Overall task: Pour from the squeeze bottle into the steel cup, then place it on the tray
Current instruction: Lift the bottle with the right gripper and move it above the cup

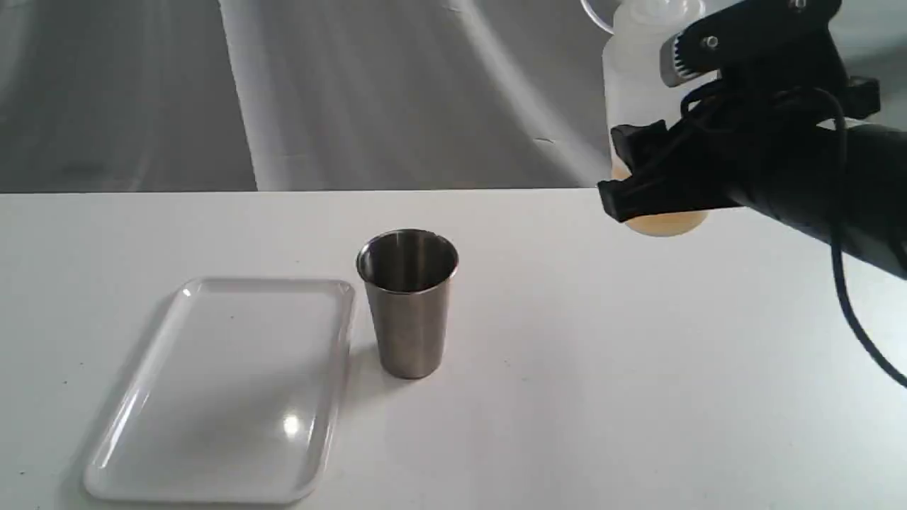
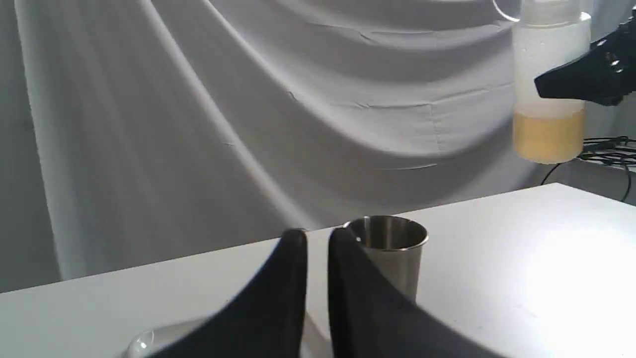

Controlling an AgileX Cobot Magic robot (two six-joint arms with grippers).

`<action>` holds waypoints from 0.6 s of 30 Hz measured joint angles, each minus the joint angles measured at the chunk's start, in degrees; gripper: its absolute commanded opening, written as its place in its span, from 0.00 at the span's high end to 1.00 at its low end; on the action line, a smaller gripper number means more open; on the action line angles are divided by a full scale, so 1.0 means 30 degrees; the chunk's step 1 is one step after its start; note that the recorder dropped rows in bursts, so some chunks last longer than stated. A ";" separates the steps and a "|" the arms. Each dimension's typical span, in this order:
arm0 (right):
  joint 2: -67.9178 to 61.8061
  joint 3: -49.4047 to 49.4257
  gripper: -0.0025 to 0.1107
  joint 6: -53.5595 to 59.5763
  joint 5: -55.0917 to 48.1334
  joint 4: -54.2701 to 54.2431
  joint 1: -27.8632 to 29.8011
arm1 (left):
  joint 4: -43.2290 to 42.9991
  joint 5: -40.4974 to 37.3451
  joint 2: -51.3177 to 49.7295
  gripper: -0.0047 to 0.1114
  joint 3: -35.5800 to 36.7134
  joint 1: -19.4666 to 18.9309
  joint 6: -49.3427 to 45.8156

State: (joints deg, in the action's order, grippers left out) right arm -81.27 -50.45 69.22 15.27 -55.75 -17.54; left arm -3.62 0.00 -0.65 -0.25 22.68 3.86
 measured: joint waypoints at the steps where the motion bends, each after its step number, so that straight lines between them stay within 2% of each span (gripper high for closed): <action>1: -0.0256 -0.0238 0.69 0.0178 -0.0095 0.0093 0.0000 | 0.0000 0.0000 0.0000 0.89 0.0000 0.0000 0.0000; 7: -0.1521 -0.1062 0.69 0.0462 -0.0592 0.0444 0.0000 | 0.0000 0.0000 0.0000 0.89 0.0000 0.0000 0.0000; 10: -0.1920 -0.1085 0.69 0.0048 -0.0625 0.1998 0.0000 | 0.0000 0.0000 0.0000 0.89 0.0000 0.0000 0.0000; 18: -0.2278 -0.1085 0.69 -0.6370 -0.0957 0.9539 0.0078 | 0.0000 0.0000 0.0000 0.89 0.0000 0.0000 0.0000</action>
State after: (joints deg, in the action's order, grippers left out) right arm -88.11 -53.71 50.11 12.40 -27.13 -17.31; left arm -3.62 0.00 -0.65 -0.25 22.68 3.86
